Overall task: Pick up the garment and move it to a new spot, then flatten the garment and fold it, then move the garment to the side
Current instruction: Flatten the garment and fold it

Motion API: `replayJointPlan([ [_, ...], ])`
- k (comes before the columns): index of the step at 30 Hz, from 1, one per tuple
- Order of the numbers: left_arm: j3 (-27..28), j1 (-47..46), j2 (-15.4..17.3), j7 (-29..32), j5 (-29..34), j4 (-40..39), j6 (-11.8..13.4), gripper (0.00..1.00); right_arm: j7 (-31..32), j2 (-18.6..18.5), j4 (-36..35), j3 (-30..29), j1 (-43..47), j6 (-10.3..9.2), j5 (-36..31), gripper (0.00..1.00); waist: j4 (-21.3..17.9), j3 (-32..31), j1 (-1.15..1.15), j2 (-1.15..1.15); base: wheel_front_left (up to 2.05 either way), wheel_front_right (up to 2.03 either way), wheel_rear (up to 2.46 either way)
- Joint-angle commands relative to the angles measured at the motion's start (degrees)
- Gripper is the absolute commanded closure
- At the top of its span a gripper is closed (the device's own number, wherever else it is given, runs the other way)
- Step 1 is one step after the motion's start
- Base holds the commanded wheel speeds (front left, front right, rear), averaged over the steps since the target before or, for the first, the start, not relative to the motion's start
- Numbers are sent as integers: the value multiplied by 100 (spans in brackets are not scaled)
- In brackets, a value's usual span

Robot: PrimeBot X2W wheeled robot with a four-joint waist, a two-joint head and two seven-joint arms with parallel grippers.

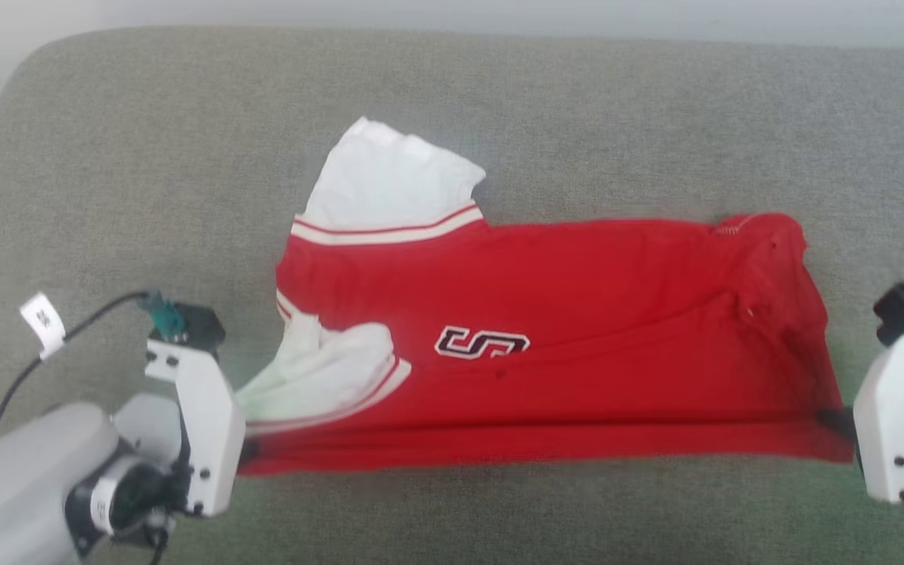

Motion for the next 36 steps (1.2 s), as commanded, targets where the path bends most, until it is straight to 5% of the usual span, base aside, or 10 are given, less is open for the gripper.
replayJointPlan([
  [1,-29,147,109,-23,-5,-74,110,100,48,27,-62,-95,131,-10,-27,100,1,6,0,0,0,0,0],
  [5,-5,357,107,-166,-90,-255,280,94,-9,250,-131,-204,332,-10,-99,100,-18,46,0,0,0,0,0],
  [6,-20,405,71,-176,-107,-230,293,77,-42,316,-82,-207,356,-9,-104,100,-29,58,0,0,0,0,0],
  [7,-36,419,31,-209,-89,-188,283,41,-88,368,-13,-216,345,-9,-141,94,-41,71,0,0,0,0,0],
  [8,-31,423,-22,-229,-98,-132,257,0,-138,408,47,-223,313,-9,-186,71,-52,83,0,0,0,0,0],
  [9,-15,435,-73,-226,-162,-65,233,0,-156,478,138,-229,294,-9,-202,56,-64,89,0,0,0,0,0],
  [11,-6,411,-138,-191,-201,80,206,0,-215,525,295,-183,236,-9,-287,0,-84,97,0,0,0,0,0],
  [26,397,-431,475,86,-16,-453,366,0,-1104,749,42,-283,-115,-5,-303,0,-361,26,0,0,0,0,0],
  [31,585,-923,650,274,142,-455,400,0,-1892,807,-237,-250,-357,-5,-394,0,-599,68,0,0,0,0,0],
  [36,733,-1452,543,267,337,14,125,0,-3036,946,-364,-65,-711,-5,-593,0,-993,203,0,0,0,0,0],
])
